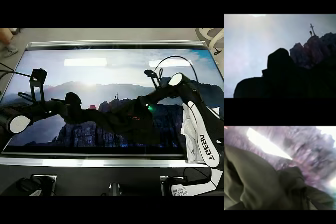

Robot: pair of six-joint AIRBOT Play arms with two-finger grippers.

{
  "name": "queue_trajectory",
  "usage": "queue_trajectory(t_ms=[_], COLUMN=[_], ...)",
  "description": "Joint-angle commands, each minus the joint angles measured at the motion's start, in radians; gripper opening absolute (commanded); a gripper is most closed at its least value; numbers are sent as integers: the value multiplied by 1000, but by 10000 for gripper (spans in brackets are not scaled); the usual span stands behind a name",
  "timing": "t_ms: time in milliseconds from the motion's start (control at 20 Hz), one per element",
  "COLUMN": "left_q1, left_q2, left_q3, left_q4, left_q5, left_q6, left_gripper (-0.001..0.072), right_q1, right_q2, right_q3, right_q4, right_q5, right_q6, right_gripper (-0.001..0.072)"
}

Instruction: Fold the shirts.

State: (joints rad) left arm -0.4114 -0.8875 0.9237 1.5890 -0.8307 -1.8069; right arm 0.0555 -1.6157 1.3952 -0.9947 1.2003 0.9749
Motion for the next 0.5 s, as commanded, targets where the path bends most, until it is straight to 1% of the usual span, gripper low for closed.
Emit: queue_trajectory(t_ms=[0,50,100,200,250,350,400,450], left_q1=[0,0,0,0,0,0,0,0], left_q2=[-5,-5,-5,-5,-5,-6,-6,-6], left_q3=[-5,-5,-5,-5,-5,-5,-5,-5], left_q4=[0,0,0,0,0,0,0,0], left_q5=[1,0,-4,-19,-22,-22,-22,-22], left_q6=[0,-1,-1,-1,-1,-1,-1,-1], left_gripper=[22,23,23,23,23,23,23,23], right_q1=[-126,-186,-247,-315,-322,-302,-286,-264], right_q2=[24,31,27,25,26,25,25,25], right_q3=[54,54,44,-36,-100,-208,-242,-270], right_q4=[-51,-83,-103,-125,-127,-100,-87,-92], right_q5=[134,174,245,306,306,262,237,208], right_q6=[-53,-51,-38,-29,-42,-109,-120,-127], right_gripper=[701,700,695,627,621,632,667,686])
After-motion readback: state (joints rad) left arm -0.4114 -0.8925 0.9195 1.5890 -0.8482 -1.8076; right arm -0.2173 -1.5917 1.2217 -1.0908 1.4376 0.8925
